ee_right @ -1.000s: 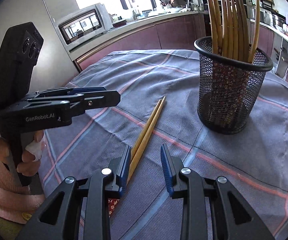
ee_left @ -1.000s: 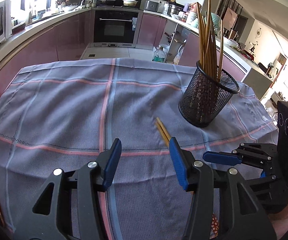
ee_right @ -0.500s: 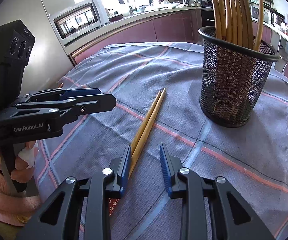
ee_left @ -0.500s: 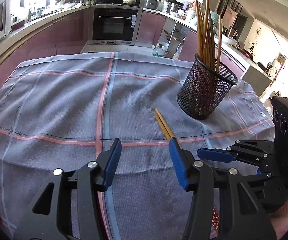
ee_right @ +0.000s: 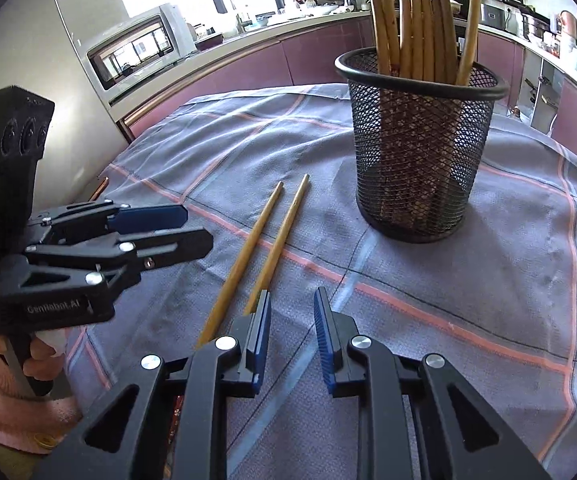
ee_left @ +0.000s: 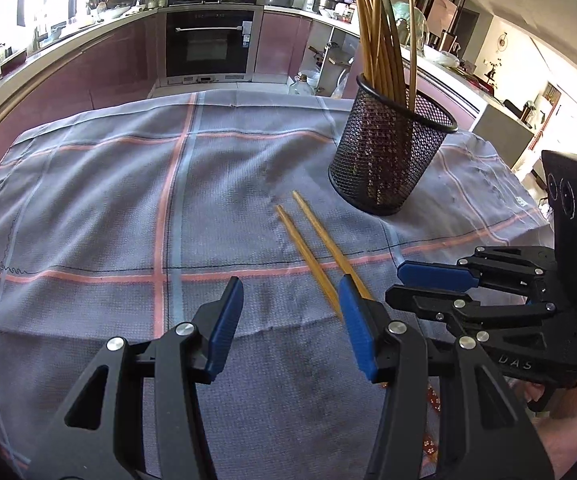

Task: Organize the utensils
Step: 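Move both tools back over the last two chopsticks, then close the left tool on one chopstick while the right tool grasps the other chopstick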

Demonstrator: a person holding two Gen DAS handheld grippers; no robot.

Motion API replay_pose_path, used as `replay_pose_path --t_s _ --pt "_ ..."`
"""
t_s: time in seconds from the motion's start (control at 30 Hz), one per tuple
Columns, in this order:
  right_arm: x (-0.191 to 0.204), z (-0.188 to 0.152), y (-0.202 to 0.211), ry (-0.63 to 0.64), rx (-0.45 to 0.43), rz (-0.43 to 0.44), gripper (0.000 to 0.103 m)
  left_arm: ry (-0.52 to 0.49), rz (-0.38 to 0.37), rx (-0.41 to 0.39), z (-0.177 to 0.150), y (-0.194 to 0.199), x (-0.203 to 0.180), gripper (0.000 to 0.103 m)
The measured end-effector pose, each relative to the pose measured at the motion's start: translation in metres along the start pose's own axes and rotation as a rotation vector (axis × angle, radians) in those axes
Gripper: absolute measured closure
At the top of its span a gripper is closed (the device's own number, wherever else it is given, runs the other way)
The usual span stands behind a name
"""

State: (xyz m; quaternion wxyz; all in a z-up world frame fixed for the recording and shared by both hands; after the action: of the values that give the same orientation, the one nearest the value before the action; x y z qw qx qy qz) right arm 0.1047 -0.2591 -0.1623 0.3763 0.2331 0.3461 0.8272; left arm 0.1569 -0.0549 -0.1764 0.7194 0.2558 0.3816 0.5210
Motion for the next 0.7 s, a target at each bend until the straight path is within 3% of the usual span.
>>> replay_pose_path --t_s 0.37,0.7 --pt "-0.003 0.008 0.003 -0.004 -0.03 0.006 0.082 -0.063 0.0 0.054 -0.012 -0.018 -0.017 0.054" --pt "0.001 0.014 -0.003 0.004 -0.025 0.016 0.082 -0.09 0.023 0.06 -0.014 -0.02 -0.016 0.071"
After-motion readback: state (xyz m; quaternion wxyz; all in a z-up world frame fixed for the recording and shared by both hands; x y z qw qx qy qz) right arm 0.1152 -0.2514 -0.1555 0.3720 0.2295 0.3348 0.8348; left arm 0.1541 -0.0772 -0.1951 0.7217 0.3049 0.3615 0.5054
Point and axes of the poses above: each gripper's, at about its wrist camera, not at the fingertips, and y roughly against the way its jaws point, x to its left, z to its top, the point moved 6 cm from there along -y, roughly the way its jaws point, and after that the axes turned 11 degrees about y, right-handed, at the moved point
